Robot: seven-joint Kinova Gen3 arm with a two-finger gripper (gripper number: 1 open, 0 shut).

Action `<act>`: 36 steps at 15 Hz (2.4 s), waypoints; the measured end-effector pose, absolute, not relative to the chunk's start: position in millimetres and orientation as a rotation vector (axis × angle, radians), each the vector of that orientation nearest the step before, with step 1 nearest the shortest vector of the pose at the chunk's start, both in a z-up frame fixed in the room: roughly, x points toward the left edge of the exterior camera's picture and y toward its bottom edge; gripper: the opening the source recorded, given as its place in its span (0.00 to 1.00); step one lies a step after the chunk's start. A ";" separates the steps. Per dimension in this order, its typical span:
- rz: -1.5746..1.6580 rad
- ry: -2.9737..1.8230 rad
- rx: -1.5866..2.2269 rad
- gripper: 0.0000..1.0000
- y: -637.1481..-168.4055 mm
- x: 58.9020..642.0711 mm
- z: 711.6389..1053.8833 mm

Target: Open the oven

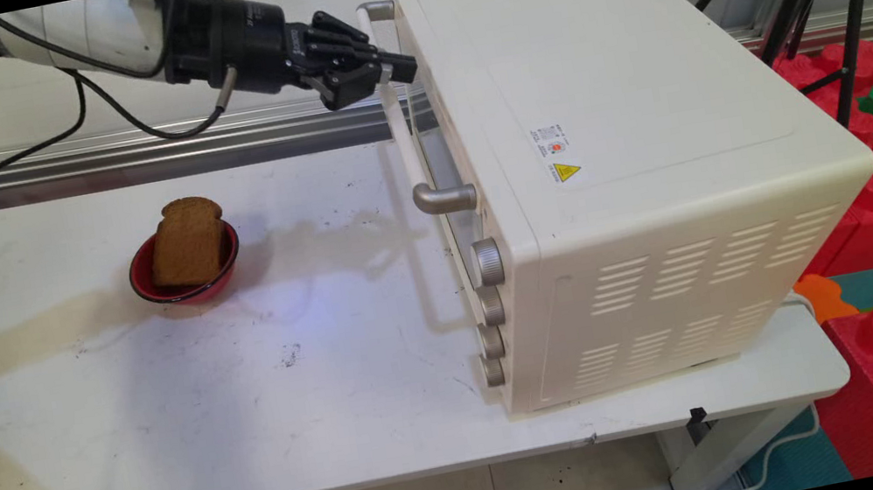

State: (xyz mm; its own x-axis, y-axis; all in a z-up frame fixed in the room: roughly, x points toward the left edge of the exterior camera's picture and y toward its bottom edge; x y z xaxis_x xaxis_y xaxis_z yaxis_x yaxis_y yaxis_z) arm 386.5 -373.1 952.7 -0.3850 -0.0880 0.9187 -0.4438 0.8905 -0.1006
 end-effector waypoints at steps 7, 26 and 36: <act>0.394 -1.978 0.390 0.00 -378.4 378.1 938.3; 0.398 -2.032 0.376 0.00 -380.8 382.0 927.7; 0.392 -2.098 0.355 0.00 -369.9 412.2 923.5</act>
